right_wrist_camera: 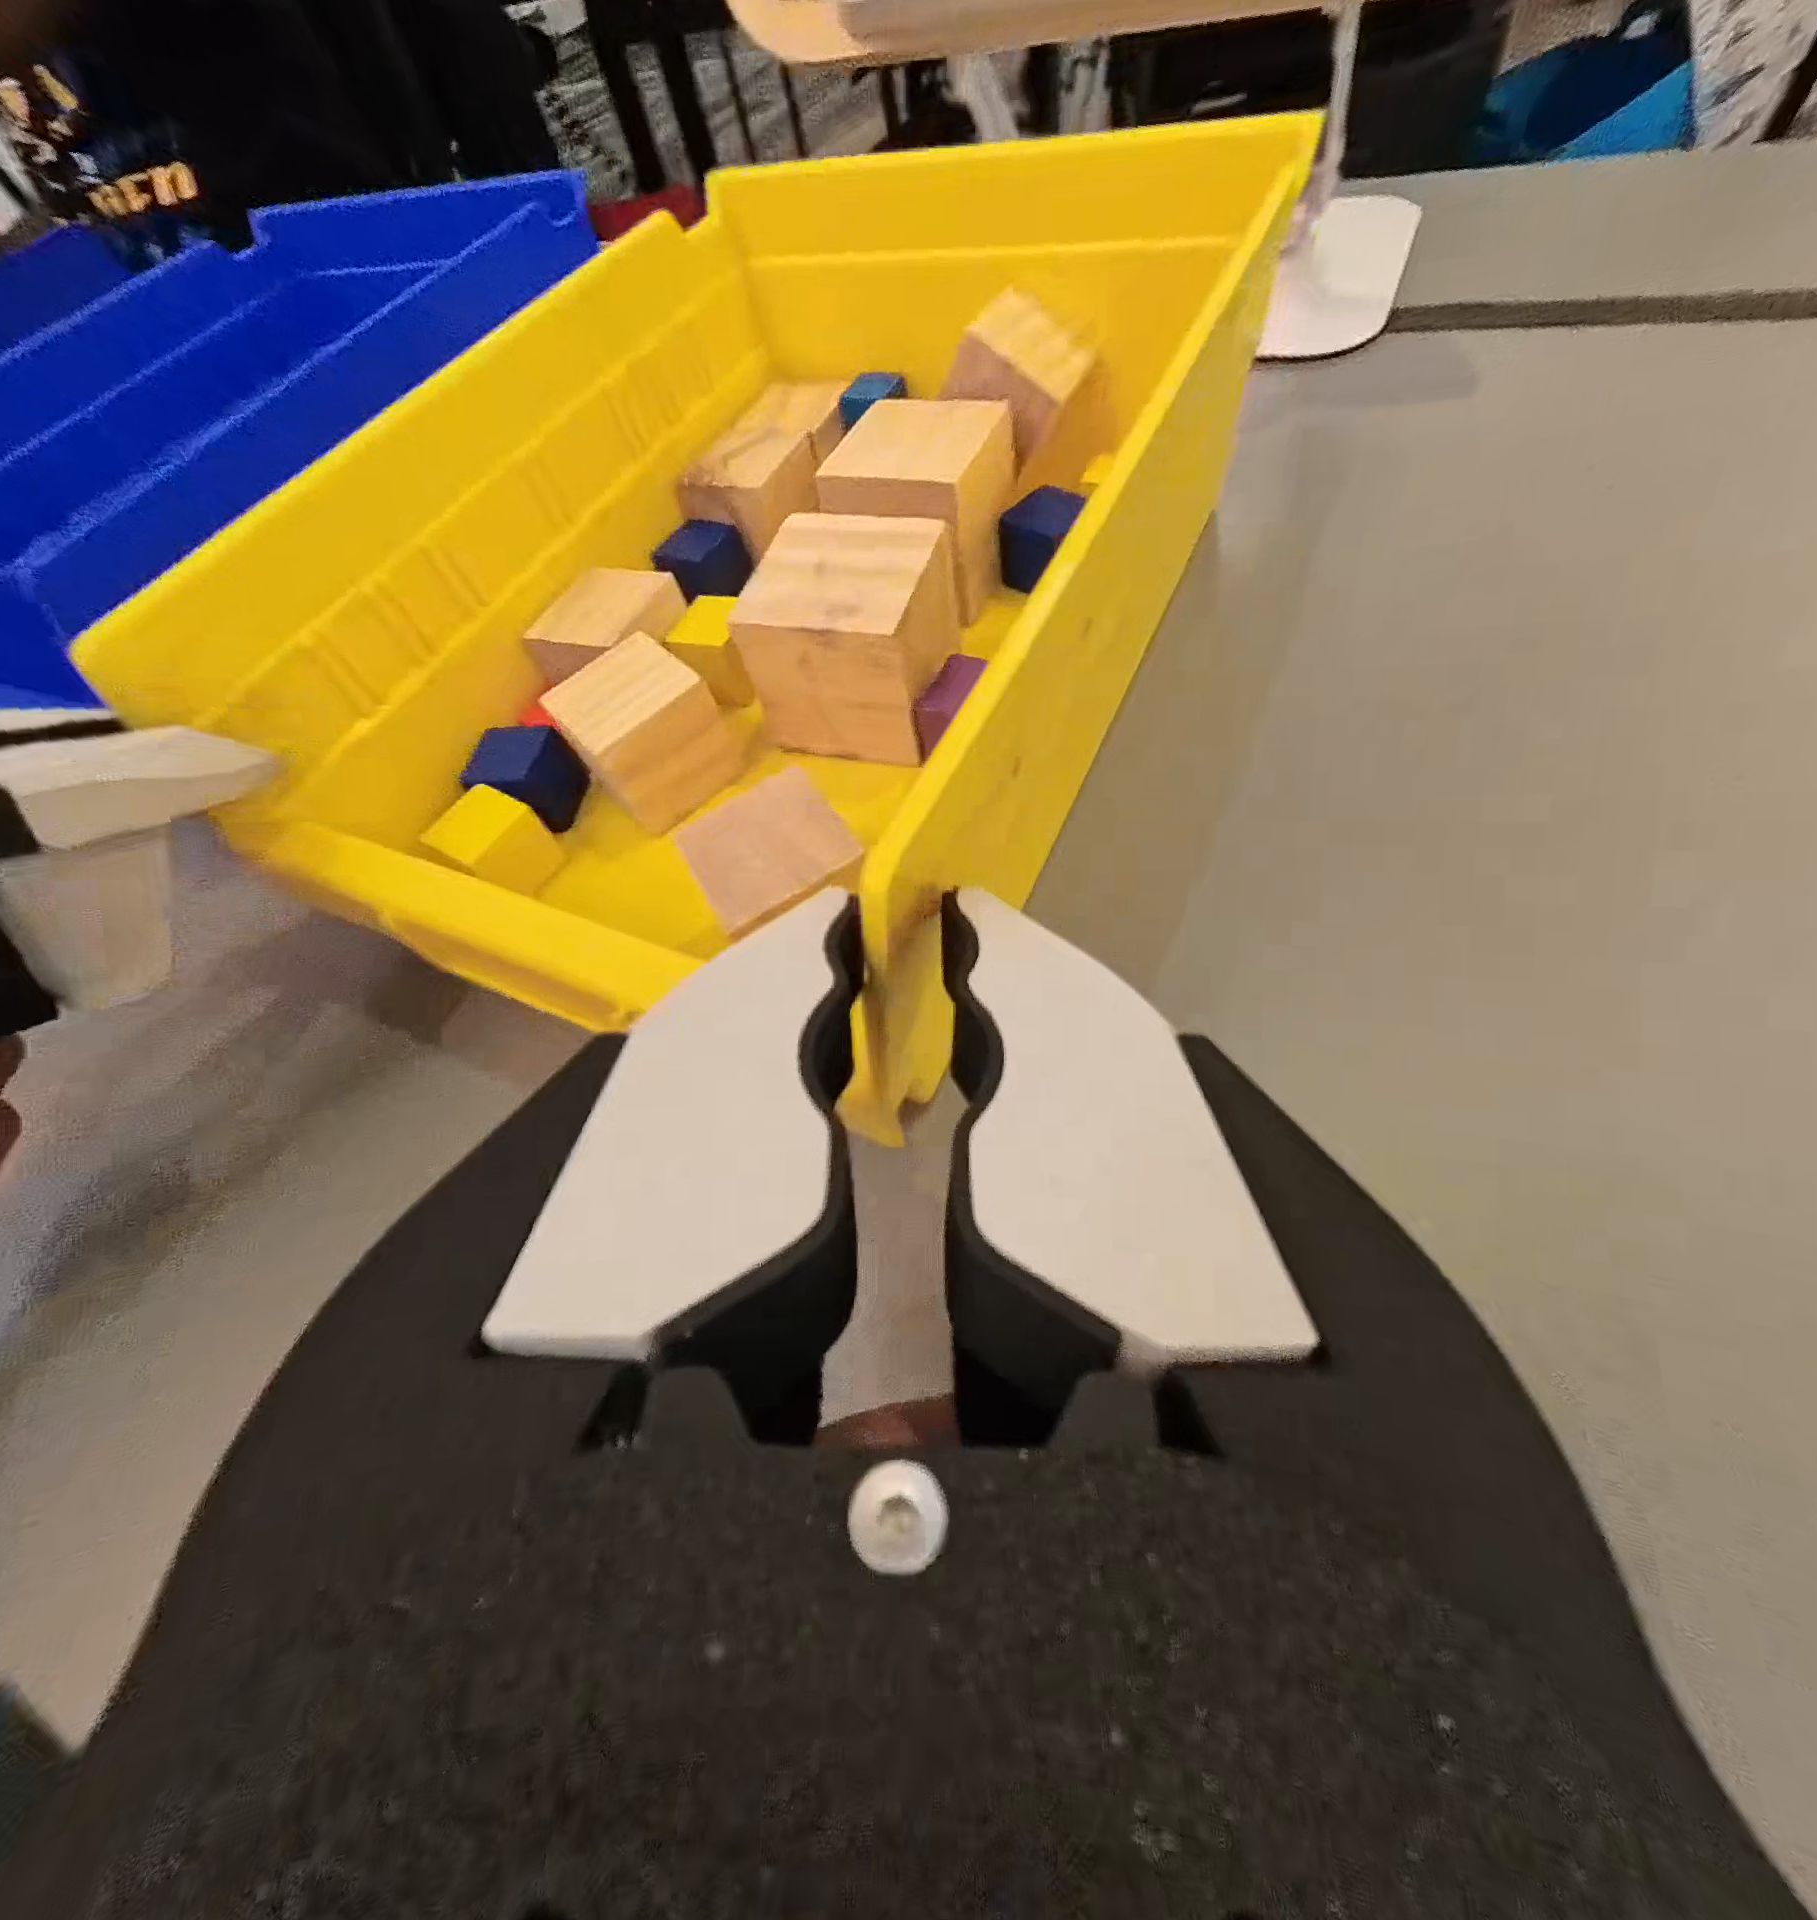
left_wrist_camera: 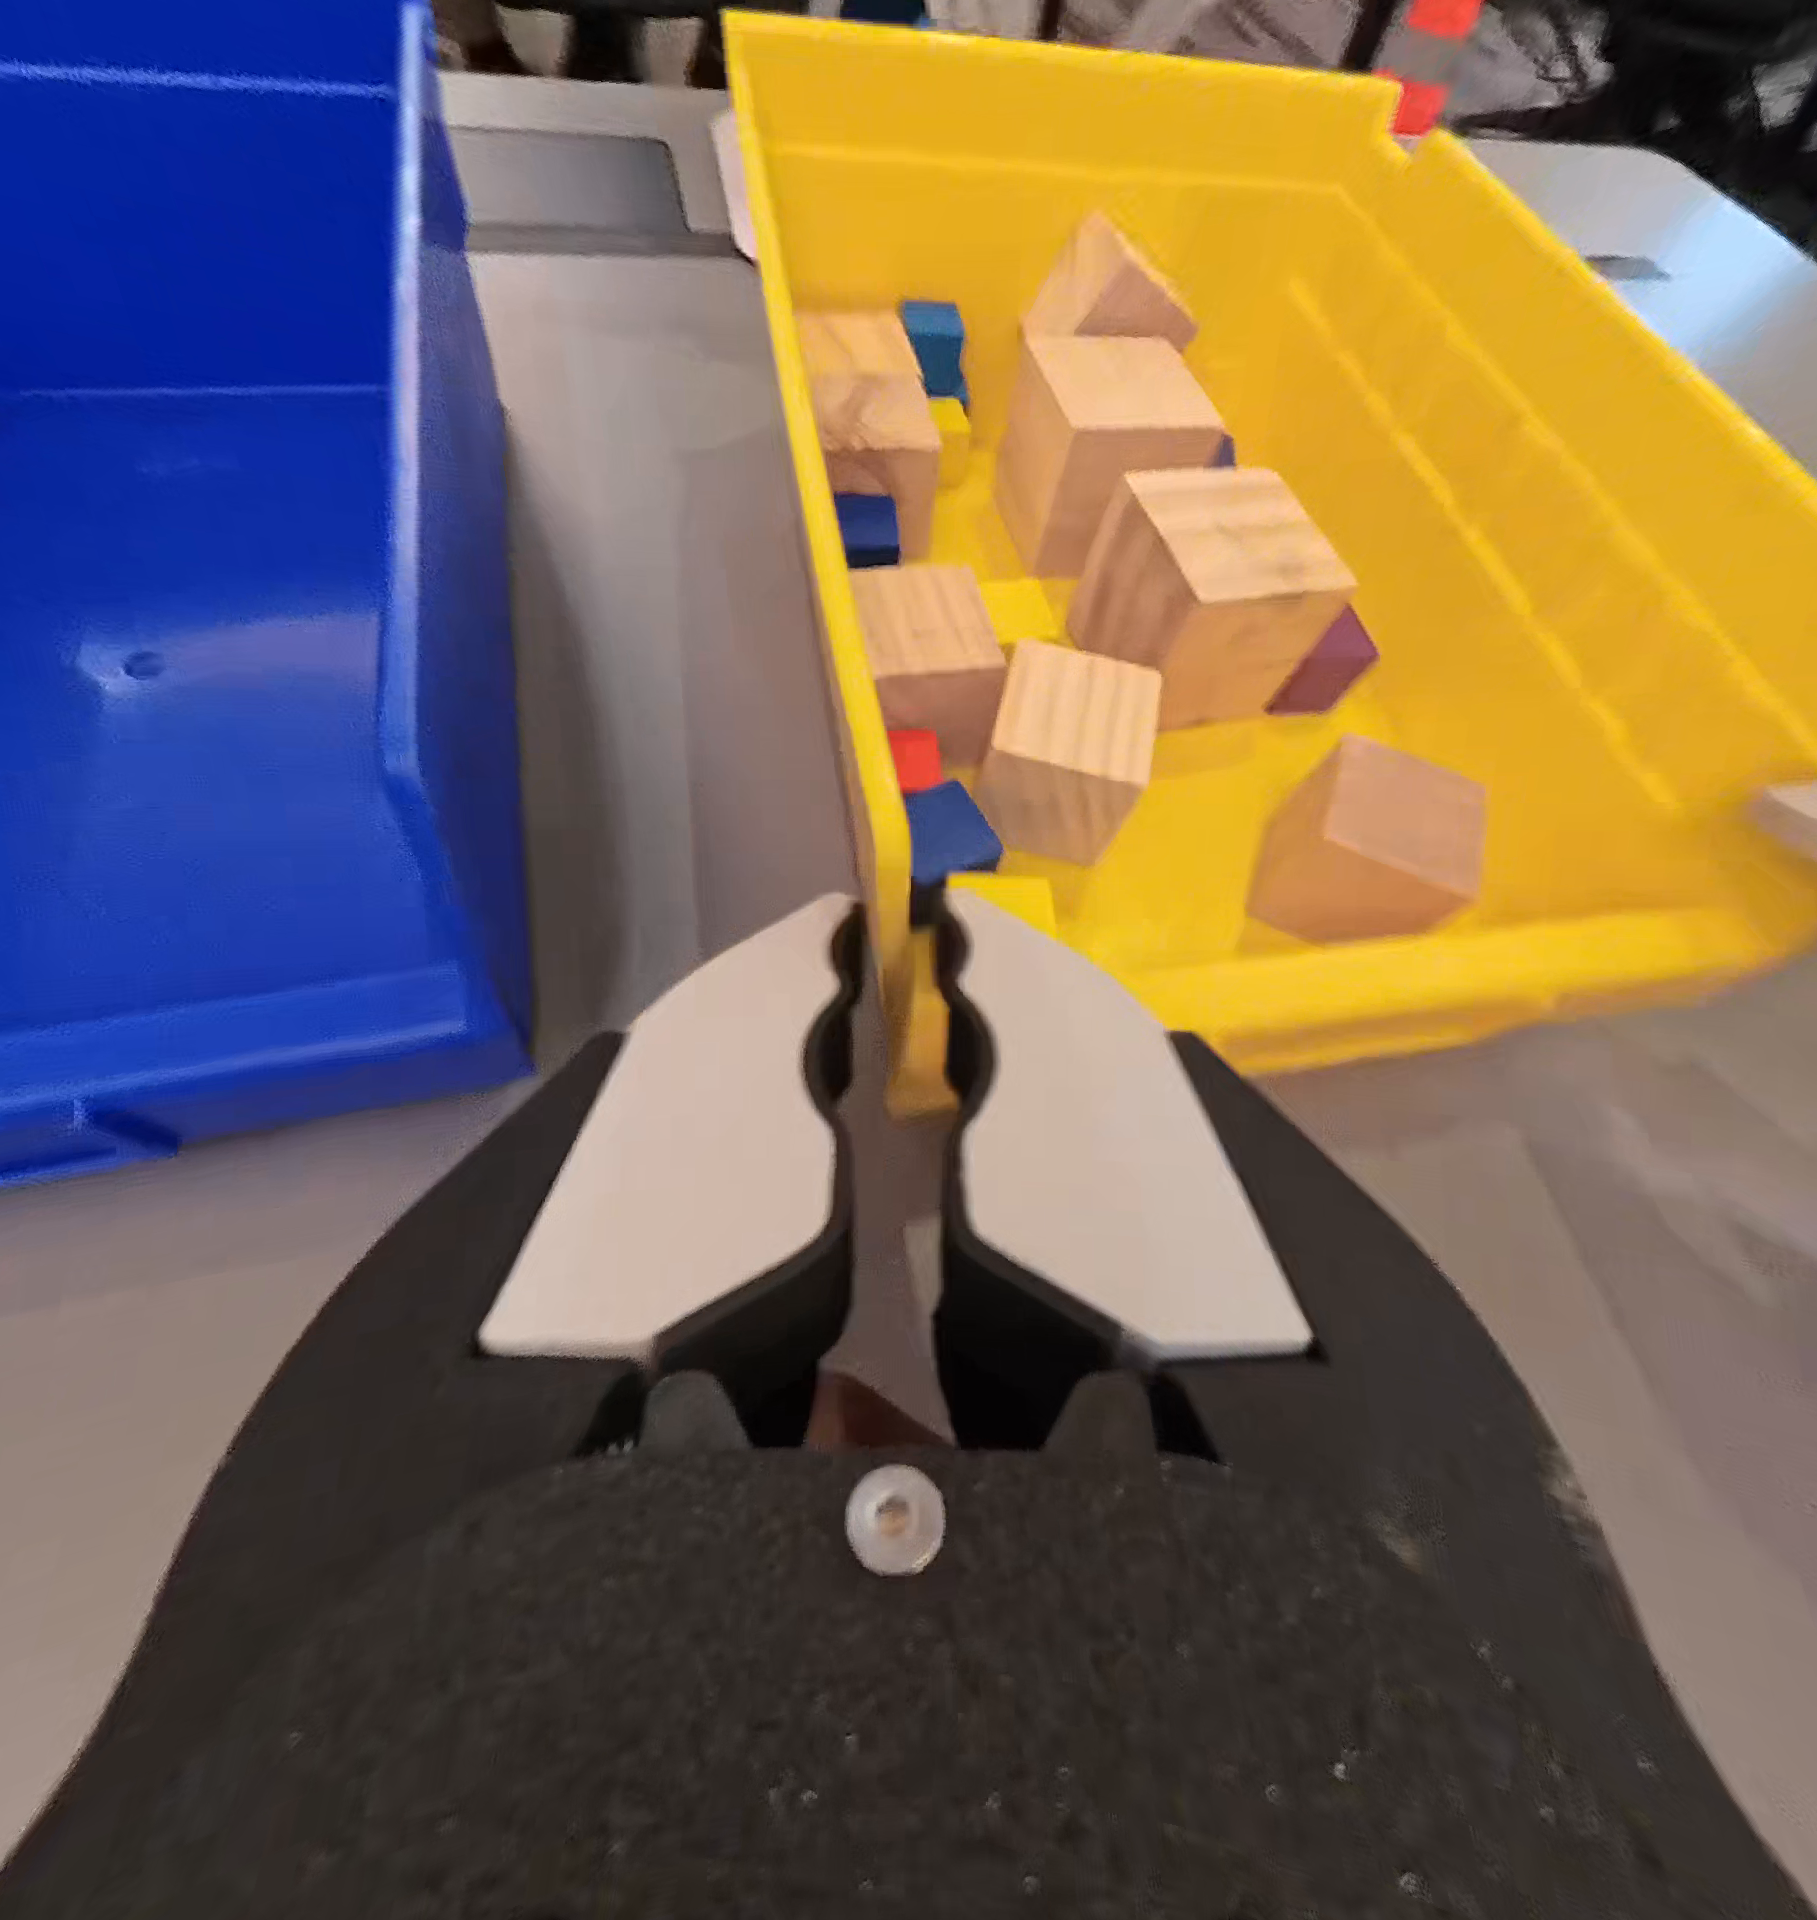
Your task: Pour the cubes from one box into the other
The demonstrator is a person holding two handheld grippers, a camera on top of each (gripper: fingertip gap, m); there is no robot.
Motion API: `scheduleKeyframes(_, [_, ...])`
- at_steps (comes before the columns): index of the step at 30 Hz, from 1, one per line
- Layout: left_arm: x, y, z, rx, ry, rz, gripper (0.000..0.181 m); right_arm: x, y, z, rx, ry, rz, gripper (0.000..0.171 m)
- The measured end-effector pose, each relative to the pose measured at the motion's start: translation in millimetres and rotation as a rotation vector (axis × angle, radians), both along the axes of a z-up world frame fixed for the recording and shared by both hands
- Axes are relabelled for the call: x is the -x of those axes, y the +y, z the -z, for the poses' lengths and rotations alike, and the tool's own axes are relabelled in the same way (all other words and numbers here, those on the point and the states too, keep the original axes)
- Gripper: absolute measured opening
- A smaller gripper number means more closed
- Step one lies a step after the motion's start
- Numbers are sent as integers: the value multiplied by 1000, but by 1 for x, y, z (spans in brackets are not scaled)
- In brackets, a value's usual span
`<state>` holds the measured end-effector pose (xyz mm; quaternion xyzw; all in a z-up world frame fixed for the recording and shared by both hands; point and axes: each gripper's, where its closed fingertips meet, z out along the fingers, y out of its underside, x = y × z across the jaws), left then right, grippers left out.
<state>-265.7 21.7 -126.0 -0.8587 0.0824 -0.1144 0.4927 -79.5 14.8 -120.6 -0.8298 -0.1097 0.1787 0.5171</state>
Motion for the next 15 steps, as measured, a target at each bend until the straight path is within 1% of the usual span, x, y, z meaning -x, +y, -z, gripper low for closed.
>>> scheduleKeyframes(1, [3,-13,-3,-2,-21,24,25,0,-8,0,28,26,-52,13])
scheduleKeyframes(4, [33,-56,-16,-31,-93,37,31,-2,-42,4,100,23,-239,21])
scheduleKeyframes(6, [71,-78,-21,-56,-70,4,33,-8,-65,10,135,-8,-337,21])
scheduleKeyframes(8, [126,-89,-22,-89,5,-94,34,-16,-75,13,117,-16,-339,21])
scheduleKeyframes(10, [191,-88,-23,-121,74,-221,33,-17,-75,13,98,-10,-322,21])
scheduleKeyframes(12, [245,-76,-20,-80,86,-324,33,-10,-73,12,91,-11,-329,21])
scheduleKeyframes(13, [261,-65,-22,-71,73,-334,34,-5,-73,10,83,-14,-340,21])
scheduleKeyframes(15, [277,-37,-22,-56,15,-316,41,6,-77,9,60,-36,-371,21])
